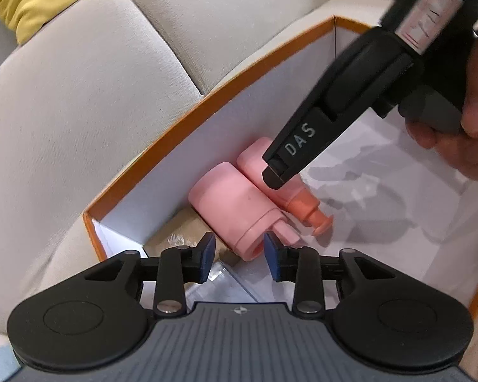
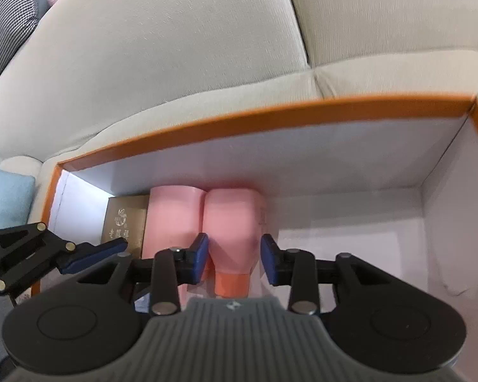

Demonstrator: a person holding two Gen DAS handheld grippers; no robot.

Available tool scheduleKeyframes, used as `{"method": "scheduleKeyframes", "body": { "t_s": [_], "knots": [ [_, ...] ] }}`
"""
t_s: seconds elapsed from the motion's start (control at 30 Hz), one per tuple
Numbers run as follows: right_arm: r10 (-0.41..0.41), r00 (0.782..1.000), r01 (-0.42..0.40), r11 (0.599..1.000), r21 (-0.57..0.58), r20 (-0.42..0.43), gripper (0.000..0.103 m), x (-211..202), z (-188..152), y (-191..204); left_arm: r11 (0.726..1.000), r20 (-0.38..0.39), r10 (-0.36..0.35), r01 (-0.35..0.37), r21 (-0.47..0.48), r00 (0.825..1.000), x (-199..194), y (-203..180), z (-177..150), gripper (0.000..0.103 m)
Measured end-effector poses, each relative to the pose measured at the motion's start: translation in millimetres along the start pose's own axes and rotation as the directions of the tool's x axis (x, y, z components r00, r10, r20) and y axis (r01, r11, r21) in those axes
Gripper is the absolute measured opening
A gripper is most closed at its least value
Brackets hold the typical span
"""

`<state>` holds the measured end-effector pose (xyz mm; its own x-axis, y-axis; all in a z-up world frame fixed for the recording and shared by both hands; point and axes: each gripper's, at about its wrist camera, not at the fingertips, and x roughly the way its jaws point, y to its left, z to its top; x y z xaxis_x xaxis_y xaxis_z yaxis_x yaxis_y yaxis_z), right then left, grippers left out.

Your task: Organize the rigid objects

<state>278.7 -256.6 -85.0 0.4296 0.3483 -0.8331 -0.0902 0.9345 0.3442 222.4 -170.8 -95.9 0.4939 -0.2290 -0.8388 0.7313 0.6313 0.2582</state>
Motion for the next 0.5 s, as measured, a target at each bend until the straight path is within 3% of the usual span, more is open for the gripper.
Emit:
{"method": "scheduleKeyframes", "body": {
  "t_s": [0.23,0.37,0.5],
  "knots": [
    [-0.028,0.997,0.031,0.999,-0.045,0.068,0.045,-34,-11,23,0.984,0.079,-0.017,0.03,-0.175,0.997,-48,25,-15,0.046],
    [-0.009,0.994,0.018,0.996,-0.086,0.112,0.047,-54,-26,49,0.943,0.13,0.0,0.043,-0.329,0.991,-86,51,-36,0.047],
    [0.03,0.988,-0.01,0.991,-0.134,0.149,0.048,-69,-42,84,0.883,0.16,0.022,0.056,-0.466,0.987,-107,80,-67,0.047]
  ]
}}
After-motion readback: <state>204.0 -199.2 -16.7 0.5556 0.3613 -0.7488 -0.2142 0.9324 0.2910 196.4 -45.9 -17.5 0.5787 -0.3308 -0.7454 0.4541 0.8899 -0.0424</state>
